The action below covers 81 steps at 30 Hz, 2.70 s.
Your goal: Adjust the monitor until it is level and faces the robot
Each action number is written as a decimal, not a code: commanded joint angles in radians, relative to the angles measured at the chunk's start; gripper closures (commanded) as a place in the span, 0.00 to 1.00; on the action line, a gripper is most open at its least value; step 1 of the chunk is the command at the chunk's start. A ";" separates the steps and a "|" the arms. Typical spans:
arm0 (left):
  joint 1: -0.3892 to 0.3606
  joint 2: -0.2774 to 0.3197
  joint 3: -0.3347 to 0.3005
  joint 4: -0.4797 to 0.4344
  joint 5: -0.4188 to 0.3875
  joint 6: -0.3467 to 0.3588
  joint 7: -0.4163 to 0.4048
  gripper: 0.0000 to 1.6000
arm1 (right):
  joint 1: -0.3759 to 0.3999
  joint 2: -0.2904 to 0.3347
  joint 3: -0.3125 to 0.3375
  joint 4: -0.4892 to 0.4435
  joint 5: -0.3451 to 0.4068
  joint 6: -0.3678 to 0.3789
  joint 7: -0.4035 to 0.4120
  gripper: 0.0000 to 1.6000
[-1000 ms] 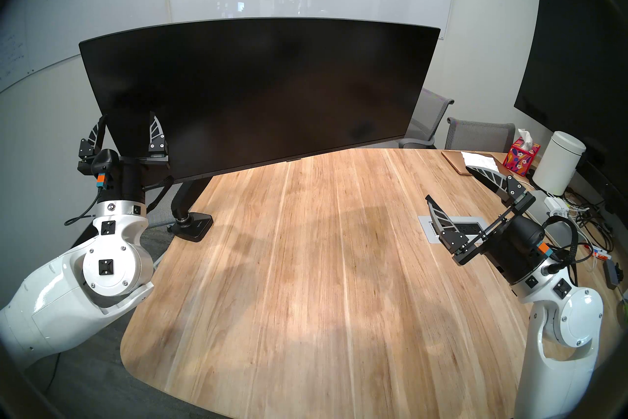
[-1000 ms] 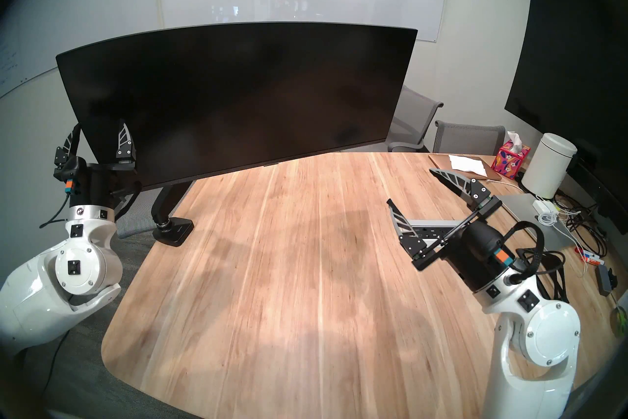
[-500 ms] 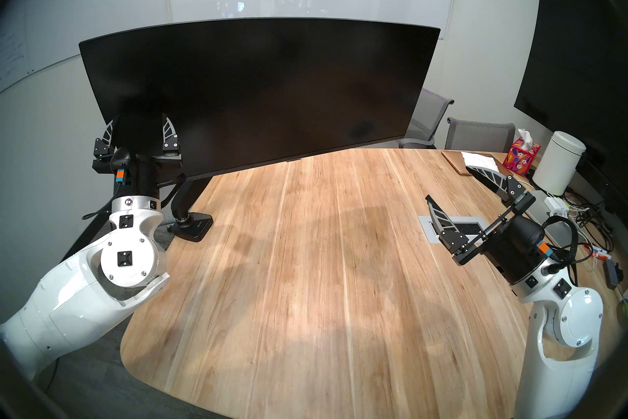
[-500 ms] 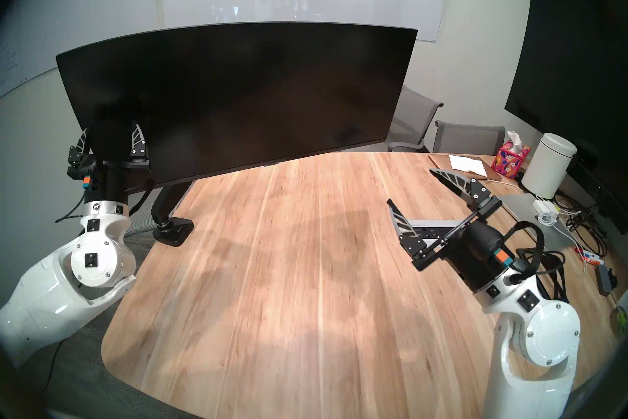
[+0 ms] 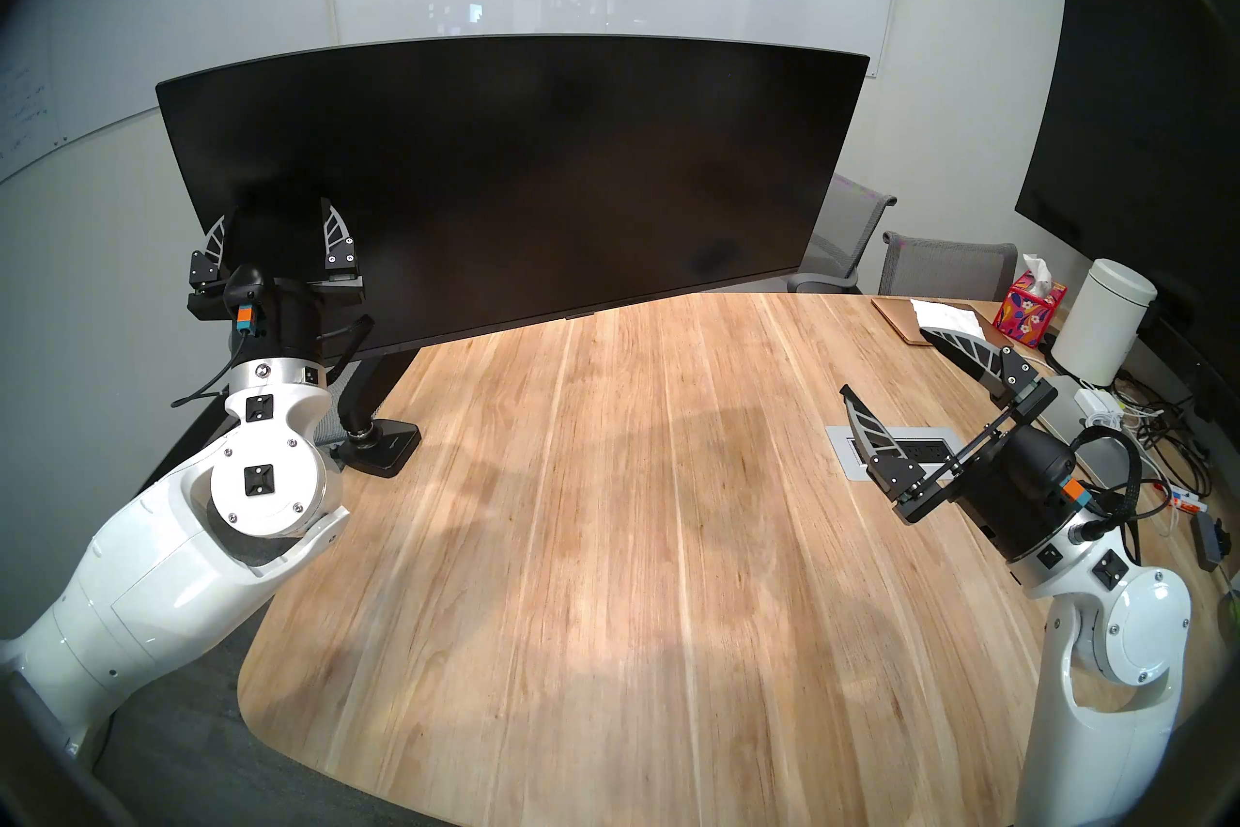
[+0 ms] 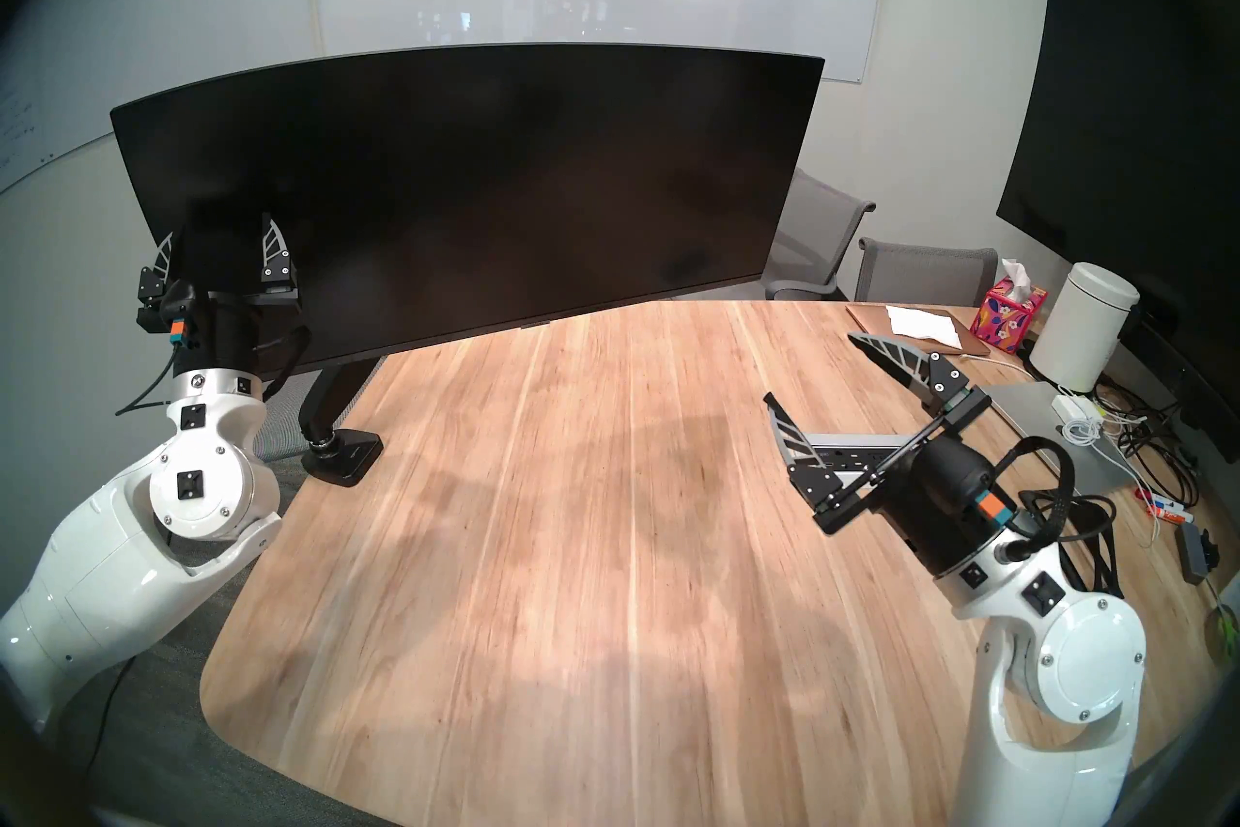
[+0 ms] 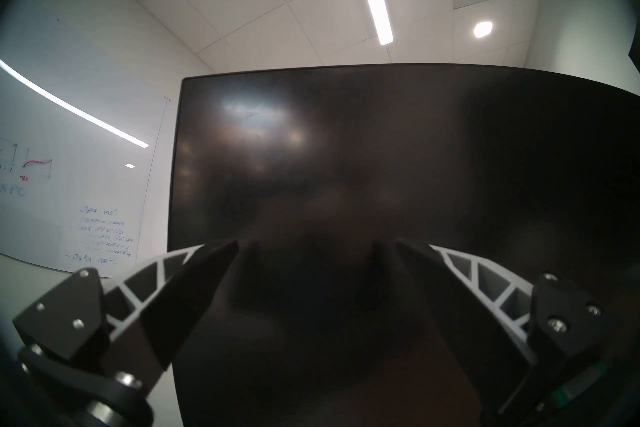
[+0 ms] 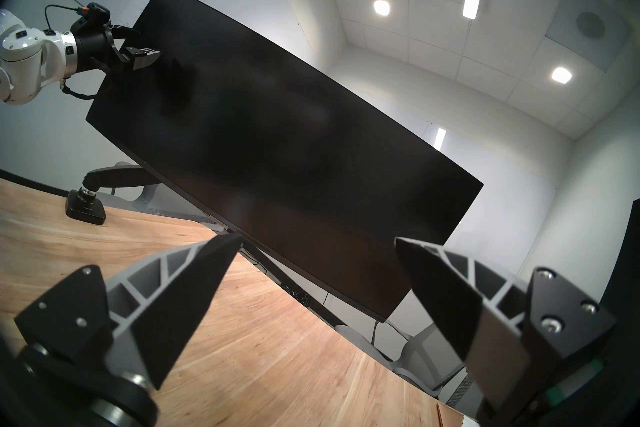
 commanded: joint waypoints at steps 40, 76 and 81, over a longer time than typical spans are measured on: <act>-0.112 -0.044 -0.007 0.112 -0.043 0.008 -0.040 0.00 | 0.002 0.002 0.001 -0.017 0.006 -0.001 0.003 0.00; -0.189 -0.119 0.044 0.175 -0.036 0.045 -0.064 0.00 | 0.002 0.002 0.001 -0.017 0.006 -0.001 0.003 0.00; -0.199 -0.125 0.041 0.183 -0.050 0.052 -0.068 0.00 | 0.002 0.002 0.001 -0.017 0.006 -0.001 0.003 0.00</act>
